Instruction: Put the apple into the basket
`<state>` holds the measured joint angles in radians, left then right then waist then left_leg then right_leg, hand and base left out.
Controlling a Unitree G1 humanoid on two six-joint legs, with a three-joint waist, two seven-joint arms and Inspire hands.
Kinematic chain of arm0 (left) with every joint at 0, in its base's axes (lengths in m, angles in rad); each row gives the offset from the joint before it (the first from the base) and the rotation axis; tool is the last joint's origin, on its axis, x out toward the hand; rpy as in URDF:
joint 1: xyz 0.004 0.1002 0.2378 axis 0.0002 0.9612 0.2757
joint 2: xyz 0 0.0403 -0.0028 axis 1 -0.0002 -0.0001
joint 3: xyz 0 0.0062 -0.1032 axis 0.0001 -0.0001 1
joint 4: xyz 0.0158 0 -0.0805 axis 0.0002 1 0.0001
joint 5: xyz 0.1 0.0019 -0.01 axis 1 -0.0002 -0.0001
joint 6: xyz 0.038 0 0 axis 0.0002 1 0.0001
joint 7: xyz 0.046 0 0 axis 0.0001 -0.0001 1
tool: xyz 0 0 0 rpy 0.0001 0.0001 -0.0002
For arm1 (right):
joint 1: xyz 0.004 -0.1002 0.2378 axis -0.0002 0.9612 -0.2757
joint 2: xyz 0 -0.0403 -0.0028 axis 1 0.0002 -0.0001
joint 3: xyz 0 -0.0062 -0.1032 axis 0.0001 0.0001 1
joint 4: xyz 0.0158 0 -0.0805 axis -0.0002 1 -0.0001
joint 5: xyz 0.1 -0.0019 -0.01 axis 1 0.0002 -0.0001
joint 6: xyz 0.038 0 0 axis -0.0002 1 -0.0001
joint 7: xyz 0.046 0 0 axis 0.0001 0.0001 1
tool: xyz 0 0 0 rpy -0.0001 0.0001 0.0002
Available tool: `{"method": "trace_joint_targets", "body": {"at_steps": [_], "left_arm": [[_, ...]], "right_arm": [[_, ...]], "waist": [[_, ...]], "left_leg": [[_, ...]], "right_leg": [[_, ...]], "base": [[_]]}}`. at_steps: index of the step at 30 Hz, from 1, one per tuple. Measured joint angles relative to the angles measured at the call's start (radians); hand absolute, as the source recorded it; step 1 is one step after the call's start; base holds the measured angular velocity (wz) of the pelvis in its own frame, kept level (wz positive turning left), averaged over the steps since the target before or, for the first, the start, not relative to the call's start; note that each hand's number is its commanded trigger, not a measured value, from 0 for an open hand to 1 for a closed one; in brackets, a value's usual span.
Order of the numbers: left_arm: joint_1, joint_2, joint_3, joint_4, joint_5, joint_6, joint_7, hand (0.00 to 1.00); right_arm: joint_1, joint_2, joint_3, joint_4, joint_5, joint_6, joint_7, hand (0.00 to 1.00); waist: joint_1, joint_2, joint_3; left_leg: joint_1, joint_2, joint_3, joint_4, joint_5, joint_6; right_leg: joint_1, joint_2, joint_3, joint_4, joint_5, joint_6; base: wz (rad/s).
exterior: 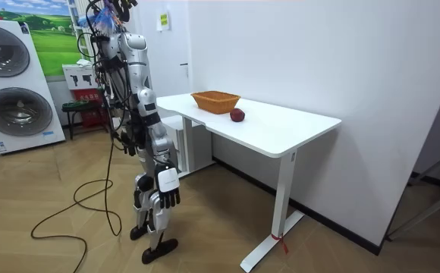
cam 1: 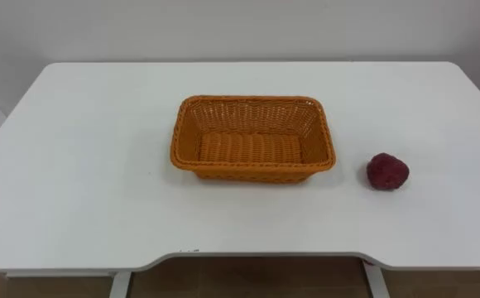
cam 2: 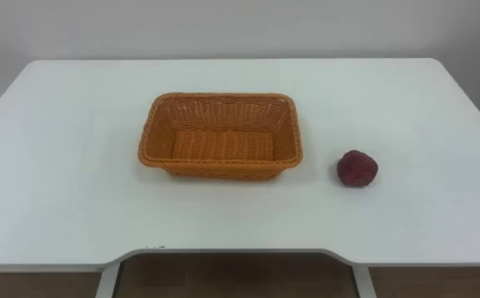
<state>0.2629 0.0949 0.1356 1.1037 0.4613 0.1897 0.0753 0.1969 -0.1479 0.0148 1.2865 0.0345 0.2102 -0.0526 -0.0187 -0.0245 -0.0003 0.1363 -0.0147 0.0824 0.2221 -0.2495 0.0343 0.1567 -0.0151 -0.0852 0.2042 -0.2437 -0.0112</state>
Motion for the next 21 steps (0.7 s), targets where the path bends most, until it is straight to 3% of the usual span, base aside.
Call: {"method": "trace_joint_targets", "body": {"at_steps": [8,11,13,15,19,21], "left_arm": [[-0.001,0.0,-0.001,0.0,-0.022,0.0,0.003,0.0],[-0.001,-0.001,0.002,0.0,-0.02,-0.001,0.003,0.0],[-0.001,-0.001,0.01,0.0,-0.019,-0.002,0.003,0.0],[-0.002,-0.002,0.018,-0.001,-0.03,-0.002,0.004,0.0],[0.012,-0.002,0.074,-0.001,-0.037,-0.032,0.022,0.0],[0.015,0.0,0.091,-0.001,-0.038,-0.042,0.036,0.0]], "right_arm": [[0.0,0.0,0.002,0.0,0.046,-0.001,-0.01,0.0],[-0.009,0.0,-0.034,0.001,0.176,-0.003,-0.032,0.0],[-0.005,0.001,-0.075,-0.002,0.31,-0.01,-0.047,0.0],[-0.002,0.011,-0.152,-0.006,0.562,-0.032,-0.081,0.0],[0.0,0.024,-0.324,-0.046,1.013,-0.05,-0.139,0.0],[-0.013,0.024,-0.384,-0.047,1.145,-0.079,-0.166,0.0]], "waist": [[0.0,-0.001,0.0004],[0.001,-0.001,0.0007],[0.001,-0.001,0.0012],[-0.008,0.0,0.0019],[-0.029,0.0,0.002],[-0.04,0.001,0.0019]], "left_leg": [[-0.002,0.002,0.001,-0.001,0.0,0.0],[-0.002,0.001,0.008,-0.001,0.0,0.0],[0.0,0.002,0.013,-0.001,0.0,0.0],[-0.002,0.003,0.014,-0.001,-0.002,0.0],[-0.006,0.0,0.014,0.003,-0.002,0.0],[-0.006,0.0,0.017,0.005,-0.004,0.0]], "right_leg": [[0.002,0.0,0.003,0.001,0.0,0.0],[0.002,0.0,0.003,-0.001,0.0,0.0],[0.0,0.002,0.011,-0.002,0.0,0.0],[0.0,0.003,0.015,-0.002,0.0,0.0],[0.001,0.002,0.005,0.003,0.0,0.0],[0.0,0.002,0.006,0.002,0.0,0.0]], "base": [[0.0],[-0.02],[-0.06],[0.0],[0.0],[0.0]]}}
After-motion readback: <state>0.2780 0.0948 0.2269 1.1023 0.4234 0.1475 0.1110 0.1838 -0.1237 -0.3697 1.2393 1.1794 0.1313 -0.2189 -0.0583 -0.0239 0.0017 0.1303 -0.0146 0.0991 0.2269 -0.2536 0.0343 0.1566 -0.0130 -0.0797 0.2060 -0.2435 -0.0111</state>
